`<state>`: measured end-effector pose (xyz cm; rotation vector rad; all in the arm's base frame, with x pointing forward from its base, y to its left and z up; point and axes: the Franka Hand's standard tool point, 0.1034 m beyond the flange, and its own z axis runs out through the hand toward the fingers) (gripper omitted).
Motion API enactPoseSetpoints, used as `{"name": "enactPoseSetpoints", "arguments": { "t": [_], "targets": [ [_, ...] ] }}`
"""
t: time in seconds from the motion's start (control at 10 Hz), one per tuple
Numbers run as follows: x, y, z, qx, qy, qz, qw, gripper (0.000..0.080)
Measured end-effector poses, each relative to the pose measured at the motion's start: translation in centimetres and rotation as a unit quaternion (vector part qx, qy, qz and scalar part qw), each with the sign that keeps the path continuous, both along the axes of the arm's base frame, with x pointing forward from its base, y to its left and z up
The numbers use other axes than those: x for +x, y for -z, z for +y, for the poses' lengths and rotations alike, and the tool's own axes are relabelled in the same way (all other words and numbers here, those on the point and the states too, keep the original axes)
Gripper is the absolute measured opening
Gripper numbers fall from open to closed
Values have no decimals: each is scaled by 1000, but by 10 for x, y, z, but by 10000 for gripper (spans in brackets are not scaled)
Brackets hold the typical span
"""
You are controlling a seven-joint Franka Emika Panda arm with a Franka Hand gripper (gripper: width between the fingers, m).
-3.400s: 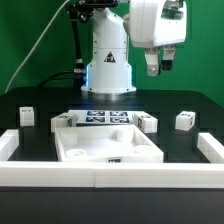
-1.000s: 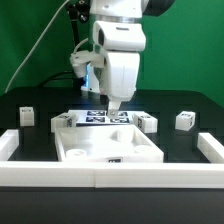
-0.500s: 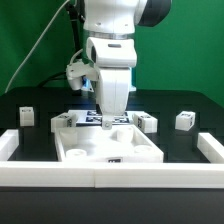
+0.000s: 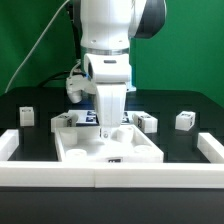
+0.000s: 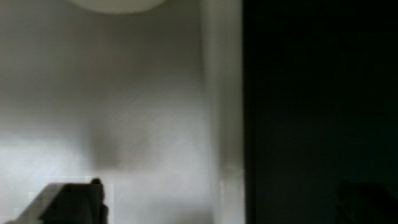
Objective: Assemble one leg
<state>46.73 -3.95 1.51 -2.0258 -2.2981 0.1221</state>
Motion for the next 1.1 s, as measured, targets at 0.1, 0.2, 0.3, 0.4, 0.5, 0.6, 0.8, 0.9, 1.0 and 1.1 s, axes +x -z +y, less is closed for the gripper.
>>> {"name": "enactPoseSetpoints", "arguments": {
  "t": [0.1,0.2,0.3,0.4,0.5,0.6,0.8,0.9,1.0,1.1],
  "targets": [
    [-2,5,0,1,1,4,1000,650],
    [-2,6,0,1,1,4,1000,650],
    [-1,6,2,1,5,3,1000,650],
    [-1,5,4,0,8,3,1000,650],
    [-2,6,3,0,9,4,1000,519],
    [-2,6,3,0,10,4,1000,378],
    [-2,7,3,0,10,5,1000,245],
    [0,6,3,0,10,2,1000,80],
    [1,5,3,0,10,-2,1000,80],
    [1,5,3,0,10,-3,1000,67]
  ]
}}
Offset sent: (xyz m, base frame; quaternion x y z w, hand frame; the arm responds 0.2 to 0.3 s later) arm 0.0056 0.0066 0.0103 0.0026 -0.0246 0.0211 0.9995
